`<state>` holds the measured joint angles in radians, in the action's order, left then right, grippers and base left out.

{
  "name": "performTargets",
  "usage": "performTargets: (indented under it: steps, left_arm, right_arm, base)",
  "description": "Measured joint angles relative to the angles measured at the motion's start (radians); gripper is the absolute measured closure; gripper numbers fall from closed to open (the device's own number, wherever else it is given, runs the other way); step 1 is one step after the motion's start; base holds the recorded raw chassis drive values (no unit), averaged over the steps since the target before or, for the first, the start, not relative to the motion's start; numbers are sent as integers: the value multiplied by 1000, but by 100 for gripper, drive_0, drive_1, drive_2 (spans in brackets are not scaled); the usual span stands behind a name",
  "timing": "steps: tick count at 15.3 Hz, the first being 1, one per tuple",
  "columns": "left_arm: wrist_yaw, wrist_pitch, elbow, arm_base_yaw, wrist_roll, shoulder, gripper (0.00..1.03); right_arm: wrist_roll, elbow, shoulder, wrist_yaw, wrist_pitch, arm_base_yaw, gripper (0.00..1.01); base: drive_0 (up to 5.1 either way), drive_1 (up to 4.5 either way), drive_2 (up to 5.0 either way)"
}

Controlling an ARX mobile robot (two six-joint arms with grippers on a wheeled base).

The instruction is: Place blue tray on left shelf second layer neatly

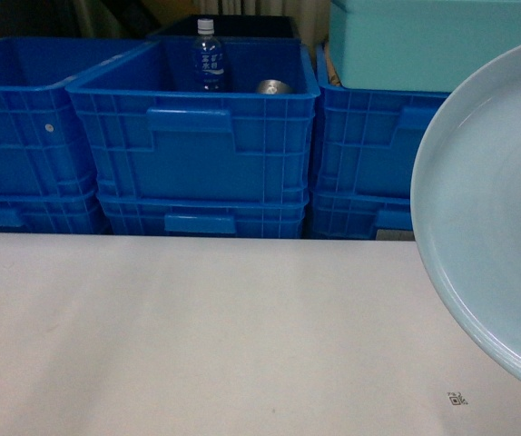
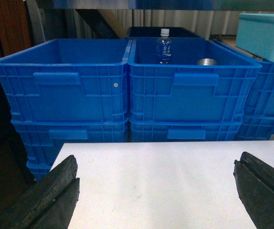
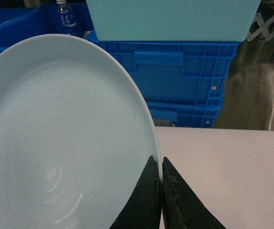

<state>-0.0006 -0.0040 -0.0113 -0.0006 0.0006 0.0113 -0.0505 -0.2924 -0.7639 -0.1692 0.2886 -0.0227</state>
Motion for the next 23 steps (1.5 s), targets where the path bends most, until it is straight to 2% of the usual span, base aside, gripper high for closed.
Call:
performTargets:
  steps: [11, 18, 23]
  left_arm:
    - [-1, 2, 0, 0, 0, 0, 5]
    - [-2, -2, 0, 1, 0, 0, 5]
    - [0, -2, 0, 0, 0, 0, 5]
  right_arm:
    - [0, 0, 0, -6, -1, 1, 99]
    - [3, 0, 0, -4, 2, -4, 99]
    - [3, 0, 0, -2, 0, -8, 99]
  base:
    - [0, 0, 0]
    - [344, -398, -398]
    - [-155, -155, -155]
